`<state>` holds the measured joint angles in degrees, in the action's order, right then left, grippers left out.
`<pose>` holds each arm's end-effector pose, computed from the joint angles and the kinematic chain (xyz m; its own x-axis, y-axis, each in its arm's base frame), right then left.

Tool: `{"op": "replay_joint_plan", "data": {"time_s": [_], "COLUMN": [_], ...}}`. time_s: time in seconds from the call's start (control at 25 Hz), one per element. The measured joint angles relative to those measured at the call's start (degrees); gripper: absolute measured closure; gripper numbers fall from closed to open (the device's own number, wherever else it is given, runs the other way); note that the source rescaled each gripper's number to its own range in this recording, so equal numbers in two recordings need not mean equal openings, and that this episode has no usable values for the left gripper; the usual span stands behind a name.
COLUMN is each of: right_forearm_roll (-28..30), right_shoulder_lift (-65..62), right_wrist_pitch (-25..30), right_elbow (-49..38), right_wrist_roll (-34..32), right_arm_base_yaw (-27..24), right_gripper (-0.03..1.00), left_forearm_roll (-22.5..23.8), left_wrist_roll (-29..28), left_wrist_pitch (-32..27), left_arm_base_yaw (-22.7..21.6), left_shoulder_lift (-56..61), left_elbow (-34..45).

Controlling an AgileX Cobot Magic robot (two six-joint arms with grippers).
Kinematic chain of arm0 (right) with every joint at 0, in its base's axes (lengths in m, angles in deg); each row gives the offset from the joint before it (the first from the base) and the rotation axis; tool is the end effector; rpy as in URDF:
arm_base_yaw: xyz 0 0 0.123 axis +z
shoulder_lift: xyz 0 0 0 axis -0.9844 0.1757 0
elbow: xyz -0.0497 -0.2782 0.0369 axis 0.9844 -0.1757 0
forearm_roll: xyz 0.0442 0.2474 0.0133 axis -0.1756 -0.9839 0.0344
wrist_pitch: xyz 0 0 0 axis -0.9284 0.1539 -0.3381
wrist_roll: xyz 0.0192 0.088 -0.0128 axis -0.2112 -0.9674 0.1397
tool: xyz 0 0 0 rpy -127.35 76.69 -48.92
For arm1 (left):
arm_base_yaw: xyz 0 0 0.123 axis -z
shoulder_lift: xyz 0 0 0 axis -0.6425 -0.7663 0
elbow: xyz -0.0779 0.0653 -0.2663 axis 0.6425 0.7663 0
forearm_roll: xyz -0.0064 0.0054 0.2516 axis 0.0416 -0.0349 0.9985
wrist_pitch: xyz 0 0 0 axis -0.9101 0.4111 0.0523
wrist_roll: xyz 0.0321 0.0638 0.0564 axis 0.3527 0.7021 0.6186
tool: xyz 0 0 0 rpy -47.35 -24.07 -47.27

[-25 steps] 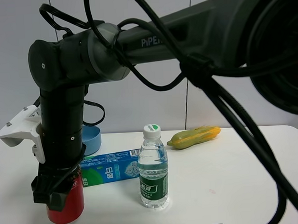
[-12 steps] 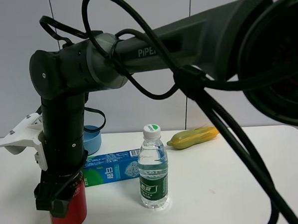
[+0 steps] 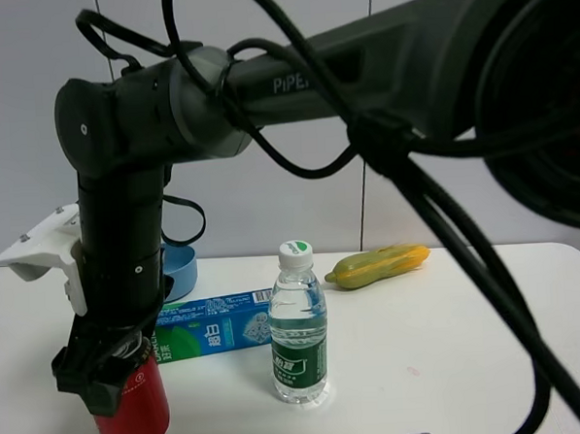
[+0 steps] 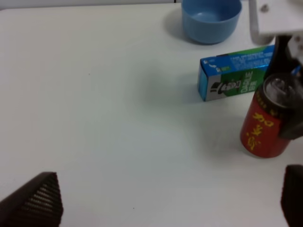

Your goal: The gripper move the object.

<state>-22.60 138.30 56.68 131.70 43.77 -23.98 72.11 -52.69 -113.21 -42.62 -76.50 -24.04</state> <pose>0.2855 0.4289 0.1815 0.0115 -0.9581 -0.2862 -0.9901 0.0291 -0.1372 -0.0066 -0.0034 0.2793 -0.4413 -0.0008 -0.8974 -0.0069 1.0000 0.0025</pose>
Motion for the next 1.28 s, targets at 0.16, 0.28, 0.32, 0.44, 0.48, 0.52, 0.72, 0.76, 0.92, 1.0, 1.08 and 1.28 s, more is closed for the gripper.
{"op": "replay_joint_plan", "data": {"time_s": [0.16, 0.28, 0.32, 0.44, 0.48, 0.52, 0.72, 0.76, 0.92, 1.0, 1.08, 1.28], "right_forearm_roll": [0.4, 0.8, 1.2, 3.3, 4.3, 5.2, 8.9, 9.9, 15.9, 19.3, 22.1, 24.1], "right_shoulder_lift": [-7.5, -15.3, -18.1, -26.0, -28.6, -31.0, -40.9, -42.6, -47.5, -50.3, -53.9, -64.3], "right_wrist_pitch": [-1.5, -2.2, -2.3, -2.2, -1.9, -1.5, 3.5, 4.9, 6.3, 6.3, 6.3, 6.7], "right_elbow": [0.0, 0.0, 0.0, 0.0, 0.0, 0.0, 0.0, 0.0, -0.7, -4.1, -9.7, -30.9], "right_wrist_roll": [-1.7, -2.2, -2.5, -3.0, -3.1, -3.2, -6.6, -8.4, -17.5, -21.6, -24.3, -30.3], "right_arm_base_yaw": [0.0, 0.0, 0.0, 0.1, 0.4, 0.7, 2.7, 2.8, 2.8, 2.8, 2.8, 2.8], "right_gripper": [0.20, 0.18, 0.18, 0.18, 0.18, 0.18, 0.18, 0.18, 0.18, 0.18, 0.18, 0.18], "left_forearm_roll": [0.0, 0.0, 0.0, 0.0, 0.0, 0.0, 0.0, 0.0, 0.0, 0.0, 0.0, 0.0], "left_wrist_roll": [0.0, 0.0, 0.0, 0.0, 0.0, 0.0, 0.0, 0.0, 0.0, 0.0, 0.0, 0.0], "left_wrist_pitch": [0.0, 0.0, 0.0, 0.0, 0.0, 0.0, 0.0, 0.0, 0.0, 0.0, 0.0, 0.0], "left_arm_base_yaw": [0.0, 0.0, 0.0, 0.0, 0.0, 0.0, 0.0, 0.0, 0.0, 0.0, 0.0, 0.0], "left_shoulder_lift": [0.0, 0.0, 0.0, 0.0, 0.0, 0.0, 0.0, 0.0, 0.0, 0.0, 0.0, 0.0], "left_elbow": [0.0, 0.0, 0.0, 0.0, 0.0, 0.0, 0.0, 0.0, 0.0, 0.0, 0.0, 0.0]}}
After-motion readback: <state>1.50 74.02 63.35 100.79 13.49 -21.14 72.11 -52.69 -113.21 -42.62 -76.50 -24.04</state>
